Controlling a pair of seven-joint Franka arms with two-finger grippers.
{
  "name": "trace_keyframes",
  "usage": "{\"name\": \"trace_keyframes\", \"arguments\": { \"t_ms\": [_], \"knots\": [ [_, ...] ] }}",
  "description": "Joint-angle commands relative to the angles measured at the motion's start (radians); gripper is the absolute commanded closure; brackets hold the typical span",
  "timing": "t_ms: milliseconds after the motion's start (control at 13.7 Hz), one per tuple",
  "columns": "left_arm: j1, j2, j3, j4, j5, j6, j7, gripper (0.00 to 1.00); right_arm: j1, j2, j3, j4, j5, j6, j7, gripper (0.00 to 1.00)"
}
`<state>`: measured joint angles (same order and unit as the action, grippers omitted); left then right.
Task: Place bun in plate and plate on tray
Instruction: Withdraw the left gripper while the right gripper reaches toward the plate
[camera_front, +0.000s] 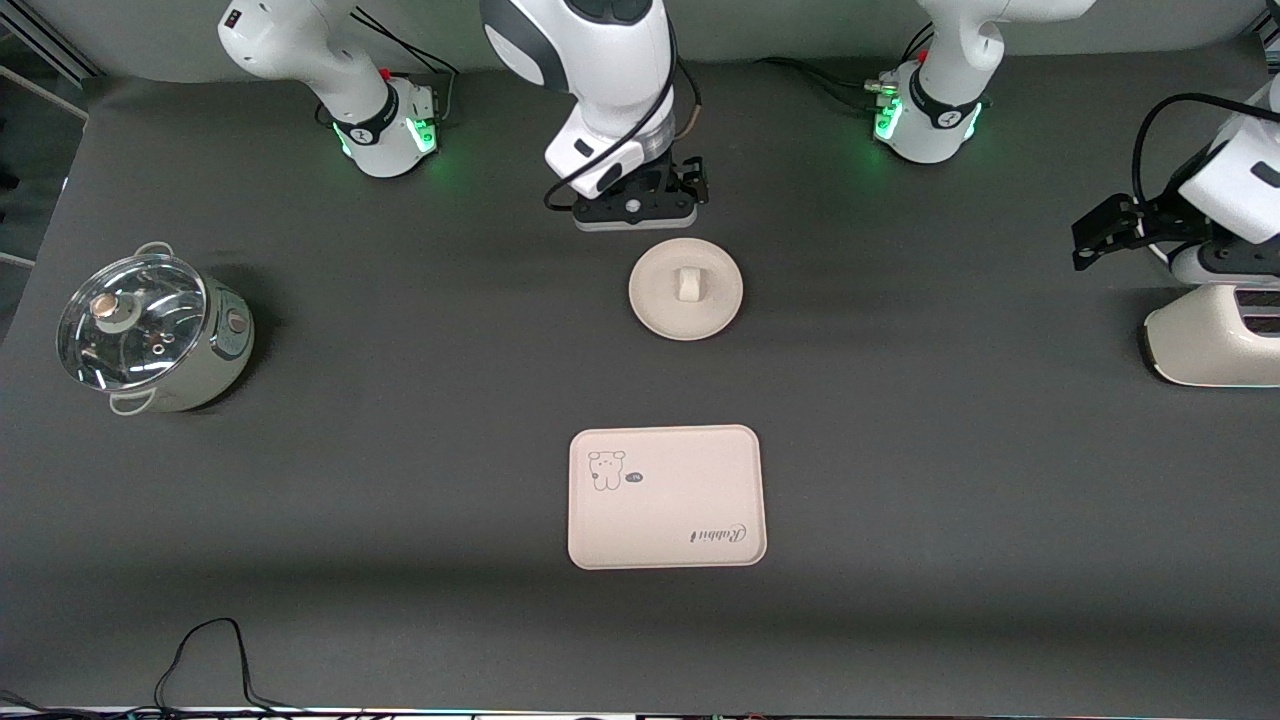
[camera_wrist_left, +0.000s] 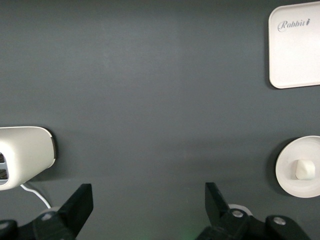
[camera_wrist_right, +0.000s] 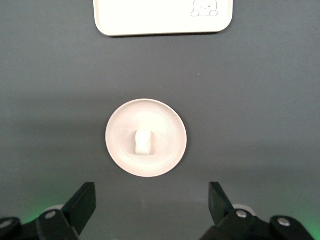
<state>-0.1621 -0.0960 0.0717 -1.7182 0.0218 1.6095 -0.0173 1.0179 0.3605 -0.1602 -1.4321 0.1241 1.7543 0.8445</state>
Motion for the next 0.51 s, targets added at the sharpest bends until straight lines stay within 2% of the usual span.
{"name": "trace_keyframes", "arguments": {
  "t_ms": [0,220,439],
  "knots": [
    [0.001,-0.001,-0.026,-0.061,-0.006,0.064,0.011,0.00,0.011,-0.012,-0.018,-0.165,0.012,0.152,-0.058,0.00],
    [-0.001,-0.001,-0.026,-0.077,-0.006,0.075,0.011,0.00,0.014,-0.032,-0.016,-0.358,0.011,0.336,-0.106,0.00],
    [-0.001,-0.005,-0.039,-0.098,-0.010,0.078,-0.003,0.00,0.025,-0.037,-0.015,-0.620,0.011,0.658,-0.116,0.00]
  ]
}}
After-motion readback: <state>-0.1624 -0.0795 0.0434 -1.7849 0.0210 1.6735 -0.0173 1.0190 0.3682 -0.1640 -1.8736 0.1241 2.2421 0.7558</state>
